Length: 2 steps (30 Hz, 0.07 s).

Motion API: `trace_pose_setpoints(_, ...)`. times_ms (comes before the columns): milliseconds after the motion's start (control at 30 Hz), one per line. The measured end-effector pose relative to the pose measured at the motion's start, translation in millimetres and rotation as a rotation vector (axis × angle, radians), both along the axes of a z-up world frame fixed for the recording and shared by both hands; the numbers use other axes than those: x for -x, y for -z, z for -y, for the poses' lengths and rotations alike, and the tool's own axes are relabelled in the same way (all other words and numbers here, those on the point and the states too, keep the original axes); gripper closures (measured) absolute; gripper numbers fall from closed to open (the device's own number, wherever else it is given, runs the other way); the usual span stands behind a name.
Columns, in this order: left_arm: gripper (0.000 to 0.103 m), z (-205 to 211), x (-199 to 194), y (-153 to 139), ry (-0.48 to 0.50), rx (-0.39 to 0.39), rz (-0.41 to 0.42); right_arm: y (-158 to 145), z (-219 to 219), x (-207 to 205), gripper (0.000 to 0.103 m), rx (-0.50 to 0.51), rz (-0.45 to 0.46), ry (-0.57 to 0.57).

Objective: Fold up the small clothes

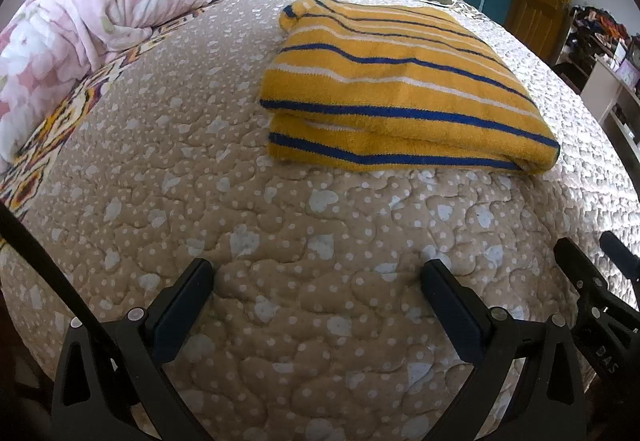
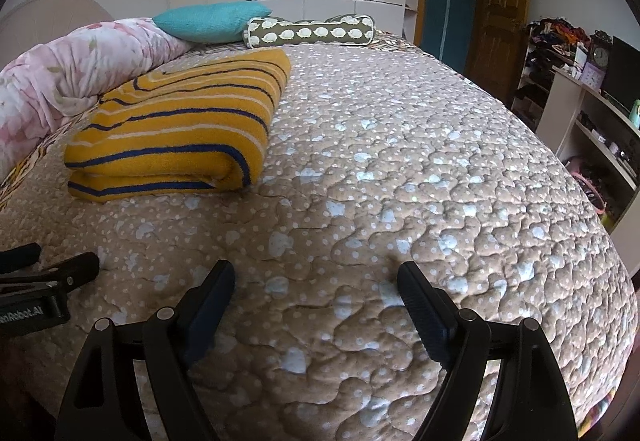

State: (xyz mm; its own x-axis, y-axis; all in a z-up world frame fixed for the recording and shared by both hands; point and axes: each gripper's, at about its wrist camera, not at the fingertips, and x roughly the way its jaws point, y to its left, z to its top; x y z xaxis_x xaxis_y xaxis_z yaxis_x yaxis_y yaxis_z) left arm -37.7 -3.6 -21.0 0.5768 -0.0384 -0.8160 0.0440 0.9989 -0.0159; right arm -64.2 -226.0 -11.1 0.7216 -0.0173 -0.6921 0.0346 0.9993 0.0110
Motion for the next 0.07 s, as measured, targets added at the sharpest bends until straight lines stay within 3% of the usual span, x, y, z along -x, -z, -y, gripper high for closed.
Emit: trace_pose_setpoints(67,0.000,-5.0,-3.4,-5.6,0.009,0.023,-0.014,-6.0,-2.4,-1.1,0.016,-0.004,0.005,-0.031)
